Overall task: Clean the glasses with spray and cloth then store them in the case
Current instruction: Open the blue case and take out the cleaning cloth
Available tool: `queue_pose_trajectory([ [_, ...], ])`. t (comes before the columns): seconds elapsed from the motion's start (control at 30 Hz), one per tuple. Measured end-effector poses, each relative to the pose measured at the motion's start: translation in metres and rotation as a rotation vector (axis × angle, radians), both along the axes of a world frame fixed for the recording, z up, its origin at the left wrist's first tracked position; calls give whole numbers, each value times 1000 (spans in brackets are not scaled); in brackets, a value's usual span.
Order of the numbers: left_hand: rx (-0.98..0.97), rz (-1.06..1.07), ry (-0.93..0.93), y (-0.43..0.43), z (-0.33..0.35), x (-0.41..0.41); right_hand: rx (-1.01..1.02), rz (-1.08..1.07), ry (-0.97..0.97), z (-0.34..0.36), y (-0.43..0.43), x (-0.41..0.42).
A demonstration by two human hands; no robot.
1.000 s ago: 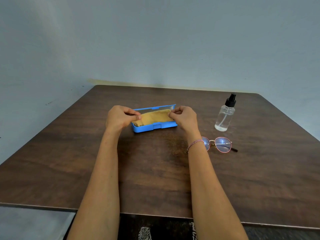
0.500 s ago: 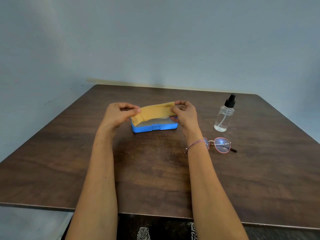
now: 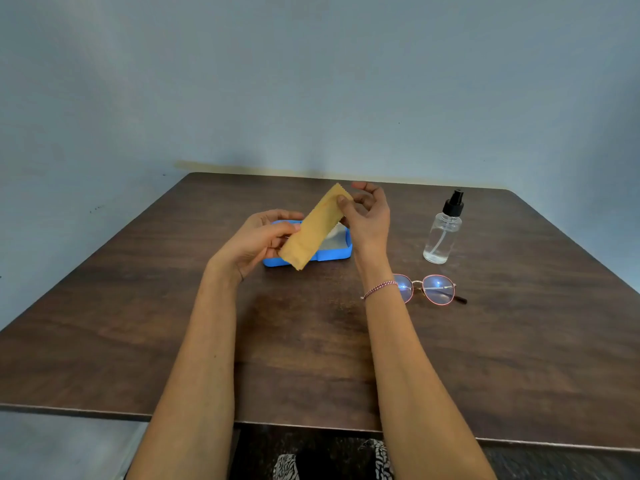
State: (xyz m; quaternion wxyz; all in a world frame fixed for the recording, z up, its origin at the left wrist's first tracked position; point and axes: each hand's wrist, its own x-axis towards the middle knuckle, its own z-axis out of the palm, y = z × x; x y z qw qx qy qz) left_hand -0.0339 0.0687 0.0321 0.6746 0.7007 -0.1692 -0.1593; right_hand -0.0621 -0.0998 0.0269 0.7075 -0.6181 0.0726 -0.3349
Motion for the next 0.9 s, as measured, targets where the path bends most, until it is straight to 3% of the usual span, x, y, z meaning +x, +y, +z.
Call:
queue_pose_trajectory([
  [0.17,79,-28,49,-14,-5,-10,-114,17,-105,7,3,-10],
  [0.33,-21,77,148,-32,-5,-18,-254,33,-134,18,-6,-28],
  [0.77,-311,214,239,-44,-5,-25,-662,309,17,-5,-26,-54],
  [0.9,-321,247,223,-44,-6,-26,-635,359,37,-3,-29,-60],
])
